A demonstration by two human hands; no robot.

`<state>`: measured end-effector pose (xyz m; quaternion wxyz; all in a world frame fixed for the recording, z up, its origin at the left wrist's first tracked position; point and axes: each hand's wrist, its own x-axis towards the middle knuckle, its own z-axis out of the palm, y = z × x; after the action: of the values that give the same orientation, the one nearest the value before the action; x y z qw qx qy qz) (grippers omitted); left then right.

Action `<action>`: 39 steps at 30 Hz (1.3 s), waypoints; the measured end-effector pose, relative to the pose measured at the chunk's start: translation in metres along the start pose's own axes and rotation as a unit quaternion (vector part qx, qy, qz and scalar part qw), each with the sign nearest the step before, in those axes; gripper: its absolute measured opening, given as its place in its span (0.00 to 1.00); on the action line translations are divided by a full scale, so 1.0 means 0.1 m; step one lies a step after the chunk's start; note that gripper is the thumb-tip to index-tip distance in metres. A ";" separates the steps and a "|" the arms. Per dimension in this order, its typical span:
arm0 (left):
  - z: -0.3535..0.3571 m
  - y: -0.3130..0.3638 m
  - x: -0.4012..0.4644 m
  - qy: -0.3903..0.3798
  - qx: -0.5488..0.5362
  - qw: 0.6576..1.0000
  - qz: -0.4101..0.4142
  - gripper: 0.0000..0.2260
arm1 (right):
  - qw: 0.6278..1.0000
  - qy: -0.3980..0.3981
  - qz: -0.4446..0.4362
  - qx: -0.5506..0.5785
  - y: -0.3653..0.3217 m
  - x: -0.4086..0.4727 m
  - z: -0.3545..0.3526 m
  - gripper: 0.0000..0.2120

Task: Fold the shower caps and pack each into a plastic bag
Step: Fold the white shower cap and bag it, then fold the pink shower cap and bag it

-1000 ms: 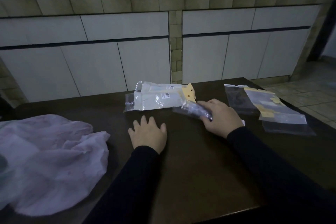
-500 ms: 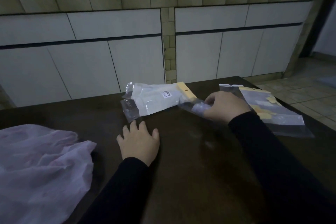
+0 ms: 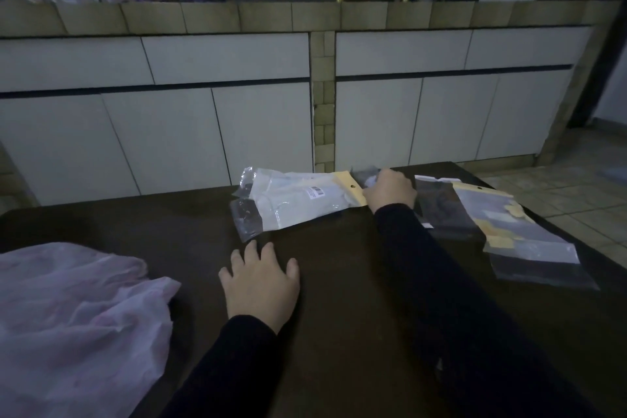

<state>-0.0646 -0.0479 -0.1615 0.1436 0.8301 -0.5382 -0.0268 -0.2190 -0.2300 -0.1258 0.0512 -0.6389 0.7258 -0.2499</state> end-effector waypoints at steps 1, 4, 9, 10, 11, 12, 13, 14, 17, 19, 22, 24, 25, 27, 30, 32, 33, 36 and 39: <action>0.00 0.00 0.00 0.000 -0.001 1.000 0.000 0.25 | 1.000 -0.012 -0.008 -0.011 -0.02 0.02 0.04 0.11; -0.01 0.00 0.01 -0.001 -0.004 1.000 -0.002 0.25 | 0.999 -0.028 -0.022 -0.034 -0.07 0.03 0.06 0.11; -0.03 0.02 0.02 0.004 -0.008 1.000 0.000 0.24 | 0.996 0.021 -0.081 -0.037 -0.14 -0.22 -0.06 0.15; -0.04 0.02 0.01 0.006 -0.011 1.000 0.000 0.24 | 0.993 0.039 -0.111 -0.014 -0.19 -0.33 -0.08 0.15; -0.06 0.02 0.01 0.006 -0.014 1.000 0.000 0.24 | 0.988 0.050 -0.147 0.018 -0.24 -0.44 -0.10 0.16; -0.06 0.02 0.01 0.005 -0.018 1.000 0.000 0.23 | 0.979 0.055 -0.187 0.055 -0.30 -0.56 -0.12 0.15; -0.09 0.02 -0.01 0.005 -0.022 1.000 0.000 0.22 | 0.968 0.056 -0.227 0.091 -0.36 -0.68 -0.14 0.15; -0.11 0.02 -0.03 0.008 -0.026 1.000 0.003 0.21 | 0.956 0.055 -0.260 0.126 -0.41 -0.81 -0.16 0.14; -0.25 -0.01 -0.15 0.030 -0.037 0.999 0.026 0.13 | 0.927 0.037 -0.316 0.199 -0.51 -1.15 -0.22 0.12; -0.39 -0.09 -0.27 0.047 -0.065 0.996 0.038 0.10 | 0.913 0.020 -0.333 0.233 -0.54 -1.33 -0.25 0.11; -0.68 -0.24 -0.48 0.116 -0.084 0.988 0.061 0.08 | 0.889 -0.007 -0.371 0.268 -0.58 -1.55 -0.28 0.09; -0.93 -0.35 -0.63 0.150 -0.080 0.982 0.081 0.07 | 0.873 -0.039 -0.401 0.274 -0.65 -1.71 -0.26 0.08; -1.05 -0.42 -0.70 0.164 -0.067 0.980 0.087 0.07 | 0.865 -0.059 -0.416 0.275 -0.69 -1.80 -0.24 0.08; -1.27 -0.59 -0.82 0.207 -0.015 0.974 0.095 0.08 | 0.832 -0.099 -0.469 0.278 -0.78 -1.99 -0.19 0.11; -1.48 -0.88 -0.94 0.201 0.097 0.971 0.082 0.10 | 0.772 -0.190 -0.549 0.257 -0.92 -2.25 -0.15 0.24; -1.52 -1.05 -1.01 0.127 0.157 0.978 0.052 0.14 | 0.762 -0.219 -0.573 0.205 -1.00 -2.36 -0.12 0.31; -1.50 -1.13 -1.03 0.099 0.175 0.979 0.042 0.18 | 0.765 -0.216 -0.580 0.179 -1.04 -2.39 -0.10 0.31; -1.37 -1.29 -1.09 0.080 0.185 0.978 0.049 0.26 | 0.770 -0.180 -0.593 0.152 -1.08 -2.42 -0.06 0.22; -1.31 -1.36 -1.12 0.105 0.115 0.983 0.094 0.25 | 0.782 -0.201 -0.543 0.231 -1.03 -2.40 -0.11 0.09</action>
<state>0.0345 0.1321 -0.0851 0.1047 0.7853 -0.5948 0.1364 -0.0873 -0.0042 -0.1307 0.1979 -0.9321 0.1530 -0.2619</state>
